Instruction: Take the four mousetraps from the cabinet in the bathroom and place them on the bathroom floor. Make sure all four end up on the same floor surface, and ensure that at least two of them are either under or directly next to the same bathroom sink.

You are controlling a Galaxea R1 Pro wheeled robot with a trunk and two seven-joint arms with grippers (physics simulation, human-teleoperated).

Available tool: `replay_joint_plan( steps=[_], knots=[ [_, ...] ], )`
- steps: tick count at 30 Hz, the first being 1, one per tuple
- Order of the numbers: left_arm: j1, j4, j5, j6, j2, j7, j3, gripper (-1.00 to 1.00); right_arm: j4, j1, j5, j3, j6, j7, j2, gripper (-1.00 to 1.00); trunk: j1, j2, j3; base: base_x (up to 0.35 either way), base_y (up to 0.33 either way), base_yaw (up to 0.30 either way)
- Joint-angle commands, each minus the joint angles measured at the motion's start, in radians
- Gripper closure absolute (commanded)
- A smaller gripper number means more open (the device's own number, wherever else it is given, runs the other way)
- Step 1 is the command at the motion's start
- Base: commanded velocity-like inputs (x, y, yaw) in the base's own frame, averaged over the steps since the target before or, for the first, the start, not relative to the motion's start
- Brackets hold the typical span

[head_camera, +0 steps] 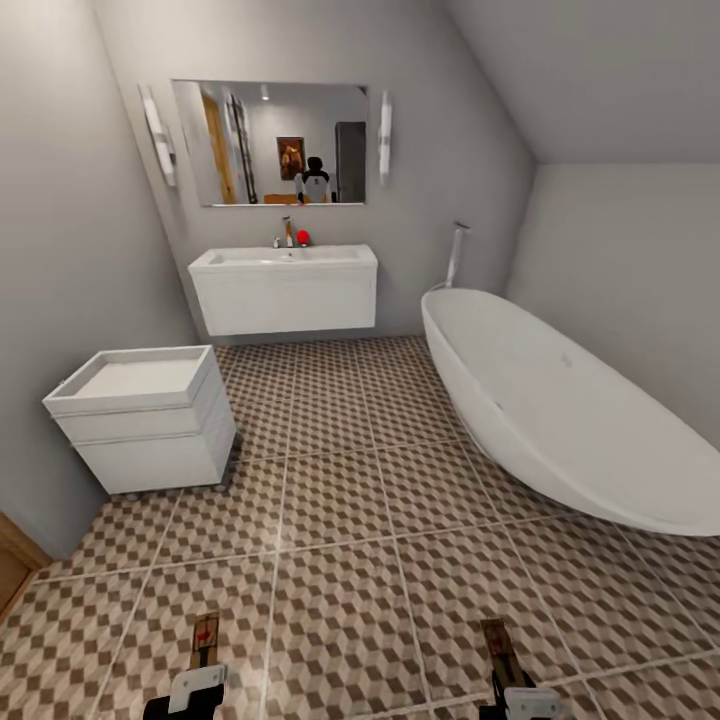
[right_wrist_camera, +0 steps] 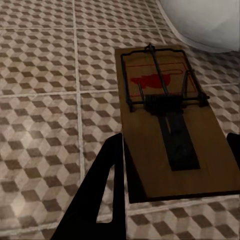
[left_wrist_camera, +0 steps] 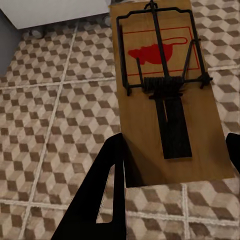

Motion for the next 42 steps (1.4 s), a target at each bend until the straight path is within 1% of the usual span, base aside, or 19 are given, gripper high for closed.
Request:
replay_joint_plan(
  steps=[1,12,27,35,42],
  knots=[
    [-0.001,0.002,-0.009,-0.001,-0.001,0.01,-0.003,1.0,0.0,0.0,0.001,0.008,-0.001,-0.01,0.0,1.0,0.0,0.0,-0.001,0.215,-0.033,0.254],
    [-0.001,0.002,-0.009,-0.001,-0.001,0.01,-0.003,1.0,0.0,0.0,0.001,0.008,-0.002,-0.01,0.001,1.0,0.0,0.0,-0.001,0.216,-0.106,0.222],
    [-0.001,0.002,-0.009,-0.001,-0.001,0.01,-0.003,1.0,0.0,0.0,0.001,0.008,-0.003,-0.01,0.001,1.0,0.0,0.0,-0.001,0.216,-0.121,0.017],
    [-0.001,0.002,-0.009,-0.001,-0.001,0.01,-0.003,1.0,0.0,0.0,0.001,0.008,-0.003,-0.01,0.001,1.0,0.0,0.0,-0.001,0.216,-0.098,0.114],
    [-0.001,0.002,-0.009,-0.001,-0.001,0.011,-0.003,1.0,0.0,0.0,0.001,0.008,-0.003,-0.01,0.0,1.0,0.0,0.0,-0.001,0.216,-0.024,0.097]
  ],
)
